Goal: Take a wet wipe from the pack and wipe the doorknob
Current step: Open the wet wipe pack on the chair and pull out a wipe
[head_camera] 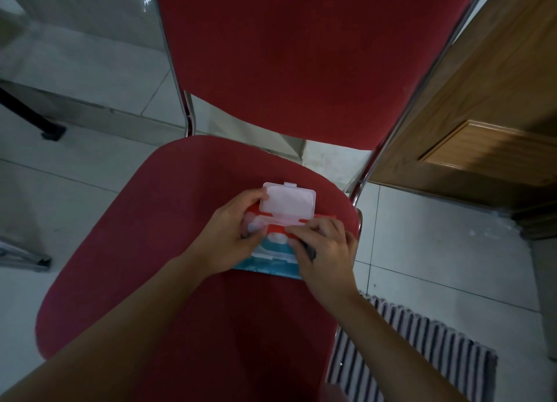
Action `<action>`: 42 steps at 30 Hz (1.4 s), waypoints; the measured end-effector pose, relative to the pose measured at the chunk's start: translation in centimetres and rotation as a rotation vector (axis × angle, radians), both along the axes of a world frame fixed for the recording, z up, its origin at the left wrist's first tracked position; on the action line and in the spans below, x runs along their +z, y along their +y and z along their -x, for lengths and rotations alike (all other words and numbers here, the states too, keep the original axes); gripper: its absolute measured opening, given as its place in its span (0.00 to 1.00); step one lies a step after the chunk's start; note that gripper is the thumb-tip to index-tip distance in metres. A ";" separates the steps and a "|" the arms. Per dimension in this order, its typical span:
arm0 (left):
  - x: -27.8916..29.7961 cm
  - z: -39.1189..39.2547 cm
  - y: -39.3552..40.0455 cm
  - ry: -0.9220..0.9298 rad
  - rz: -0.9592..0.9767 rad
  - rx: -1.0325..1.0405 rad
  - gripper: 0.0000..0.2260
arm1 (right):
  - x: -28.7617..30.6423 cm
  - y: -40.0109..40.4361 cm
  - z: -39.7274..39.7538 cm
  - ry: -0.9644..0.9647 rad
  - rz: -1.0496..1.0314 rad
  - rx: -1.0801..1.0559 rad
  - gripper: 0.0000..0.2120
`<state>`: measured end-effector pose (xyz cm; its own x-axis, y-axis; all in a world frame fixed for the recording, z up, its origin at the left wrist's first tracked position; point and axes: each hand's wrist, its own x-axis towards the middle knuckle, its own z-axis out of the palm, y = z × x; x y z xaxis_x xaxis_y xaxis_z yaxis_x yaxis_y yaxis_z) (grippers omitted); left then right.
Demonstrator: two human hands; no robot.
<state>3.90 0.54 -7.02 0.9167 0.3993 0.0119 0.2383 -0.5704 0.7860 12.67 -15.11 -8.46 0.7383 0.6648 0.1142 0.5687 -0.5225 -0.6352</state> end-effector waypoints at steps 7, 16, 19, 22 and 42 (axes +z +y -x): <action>-0.4 0.2 0.1 0.048 -0.143 -0.112 0.09 | 0.6 0.8 0.3 -0.084 0.077 0.017 0.04; -0.1 0.1 -0.1 0.086 -0.056 -0.086 0.12 | 1.2 2.1 0.1 -0.160 0.178 0.188 0.02; 0.0 0.0 -0.1 0.089 -0.074 -0.098 0.11 | 1.8 2.3 -0.4 0.213 0.065 0.150 0.03; 0.1 -0.2 -0.1 0.094 -0.076 -0.099 0.11 | 2.0 2.0 -1.0 0.466 -0.069 0.099 0.08; 0.1 -0.3 -0.2 0.126 -0.059 -0.122 0.13 | 3.7 2.4 -2.1 0.719 -0.123 -0.073 0.07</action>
